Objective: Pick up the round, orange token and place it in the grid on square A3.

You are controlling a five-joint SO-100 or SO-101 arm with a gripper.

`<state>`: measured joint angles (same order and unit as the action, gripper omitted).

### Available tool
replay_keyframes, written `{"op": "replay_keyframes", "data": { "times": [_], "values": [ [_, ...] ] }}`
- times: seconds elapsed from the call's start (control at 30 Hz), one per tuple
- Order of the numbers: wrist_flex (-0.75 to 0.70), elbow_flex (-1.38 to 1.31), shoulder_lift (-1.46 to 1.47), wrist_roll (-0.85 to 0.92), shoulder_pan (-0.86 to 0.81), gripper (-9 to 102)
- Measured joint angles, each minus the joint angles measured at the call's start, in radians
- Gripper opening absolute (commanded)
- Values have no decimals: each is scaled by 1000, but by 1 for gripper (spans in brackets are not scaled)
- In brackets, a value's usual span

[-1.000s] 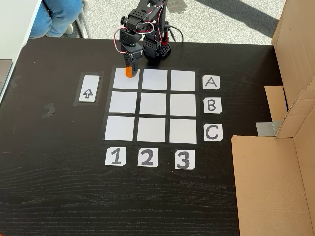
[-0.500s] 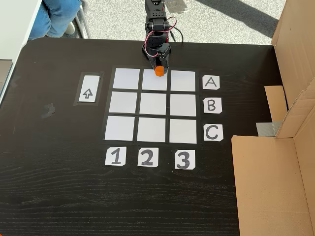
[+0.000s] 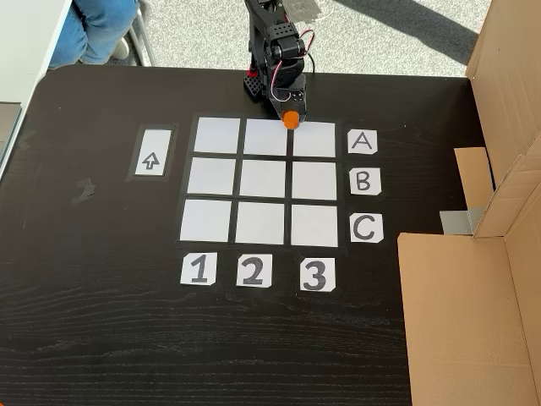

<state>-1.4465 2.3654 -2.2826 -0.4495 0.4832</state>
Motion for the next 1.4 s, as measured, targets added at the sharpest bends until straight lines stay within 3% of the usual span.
{"op": "replay_keyframes", "data": {
  "times": [0.33, 1.03, 1.13, 1.4],
  "values": [
    [213, 23, 278, -14, 75, 0],
    [262, 31, 360, -40, 167, 1],
    [268, 44, 348, -46, 170, 18],
    [293, 104, 319, -60, 152, 41]
  ]
}}
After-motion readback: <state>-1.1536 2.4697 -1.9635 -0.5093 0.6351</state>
